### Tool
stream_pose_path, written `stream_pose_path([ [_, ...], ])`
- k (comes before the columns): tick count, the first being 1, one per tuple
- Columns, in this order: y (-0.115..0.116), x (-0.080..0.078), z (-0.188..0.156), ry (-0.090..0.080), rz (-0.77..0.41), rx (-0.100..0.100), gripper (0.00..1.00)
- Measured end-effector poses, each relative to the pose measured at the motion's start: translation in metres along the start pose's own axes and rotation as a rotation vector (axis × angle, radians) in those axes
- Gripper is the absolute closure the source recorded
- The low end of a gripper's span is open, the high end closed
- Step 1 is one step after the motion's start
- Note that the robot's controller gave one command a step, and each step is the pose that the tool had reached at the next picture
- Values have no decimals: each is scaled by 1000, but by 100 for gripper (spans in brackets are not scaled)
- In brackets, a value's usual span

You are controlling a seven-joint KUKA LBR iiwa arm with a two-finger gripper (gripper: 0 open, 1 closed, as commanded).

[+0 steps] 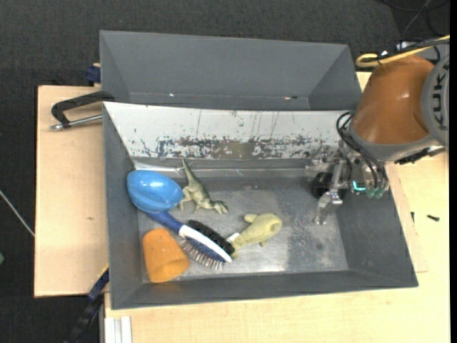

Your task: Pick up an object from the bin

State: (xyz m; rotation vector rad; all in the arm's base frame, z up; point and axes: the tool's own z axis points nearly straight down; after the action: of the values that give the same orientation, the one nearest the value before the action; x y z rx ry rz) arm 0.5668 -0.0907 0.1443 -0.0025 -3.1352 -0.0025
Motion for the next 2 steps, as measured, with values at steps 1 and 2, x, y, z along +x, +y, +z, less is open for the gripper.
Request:
stream_pose_path([
  [1,126,47,41,-3,-225,-2,0],
  [2,122,46,39,-6,-219,1,100],
])
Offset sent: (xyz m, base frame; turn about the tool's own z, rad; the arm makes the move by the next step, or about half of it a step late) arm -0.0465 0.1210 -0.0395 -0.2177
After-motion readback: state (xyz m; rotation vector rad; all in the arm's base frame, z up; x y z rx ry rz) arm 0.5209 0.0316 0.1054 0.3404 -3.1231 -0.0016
